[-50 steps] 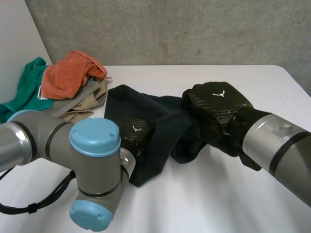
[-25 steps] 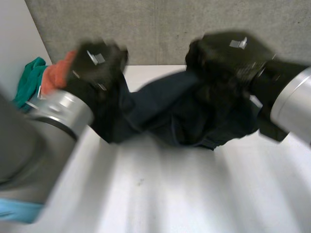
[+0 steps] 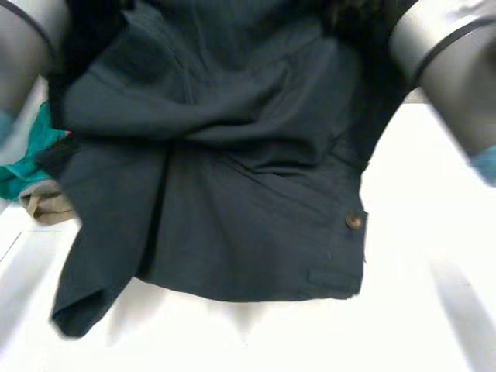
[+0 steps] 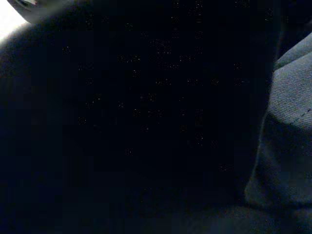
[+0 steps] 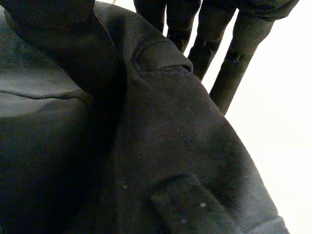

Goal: Fold the laundry.

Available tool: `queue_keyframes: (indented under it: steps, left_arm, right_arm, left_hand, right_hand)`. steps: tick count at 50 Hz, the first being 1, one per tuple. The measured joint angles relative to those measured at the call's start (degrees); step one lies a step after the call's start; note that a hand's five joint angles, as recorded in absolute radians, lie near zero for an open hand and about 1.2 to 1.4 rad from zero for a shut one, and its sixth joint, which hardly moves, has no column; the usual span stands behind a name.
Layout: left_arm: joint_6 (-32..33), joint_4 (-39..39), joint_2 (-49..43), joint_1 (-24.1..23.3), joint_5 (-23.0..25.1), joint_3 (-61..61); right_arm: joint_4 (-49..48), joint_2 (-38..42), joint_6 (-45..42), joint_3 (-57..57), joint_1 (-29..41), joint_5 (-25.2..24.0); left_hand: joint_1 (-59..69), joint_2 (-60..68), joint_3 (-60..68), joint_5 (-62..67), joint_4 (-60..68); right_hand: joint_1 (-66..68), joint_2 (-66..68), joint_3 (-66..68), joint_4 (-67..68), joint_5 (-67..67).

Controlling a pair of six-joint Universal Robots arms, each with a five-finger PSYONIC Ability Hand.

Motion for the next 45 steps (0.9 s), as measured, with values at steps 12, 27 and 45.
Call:
queue_keyframes:
  steps: [12, 27, 45]
  left_arm:
    - [0.04, -2.79, -28.05, 2.61, -1.98, 15.89]
    - [4.67, -5.09, -9.91, 5.65, -7.31, -6.38]
    - [17.91, -2.98, 9.44, -5.66, 10.38, -55.70]
  right_arm:
    - [-20.75, 23.63, -15.61, -3.65, 3.42, 2.57]
    - [3.86, 13.83, -19.12, 1.67, 3.81, 9.18]
    - [16.29, -0.37, -10.26, 40.11, 6.37, -5.10]
  left_hand:
    - [-54.63, -52.63, -51.96, -50.95, -52.83]
    - [-55.53, -56.81, -55.88, -54.23, -56.79]
    - [-26.78, -28.30, -27.63, -26.35, -28.12]
  right_hand:
    - [-49.66, -53.31, -53.58, -53.73, -54.02]
    - [-49.71, -54.15, -54.86, -55.21, -53.98]
    - [-24.34, -29.14, -29.07, -29.56, -28.77]
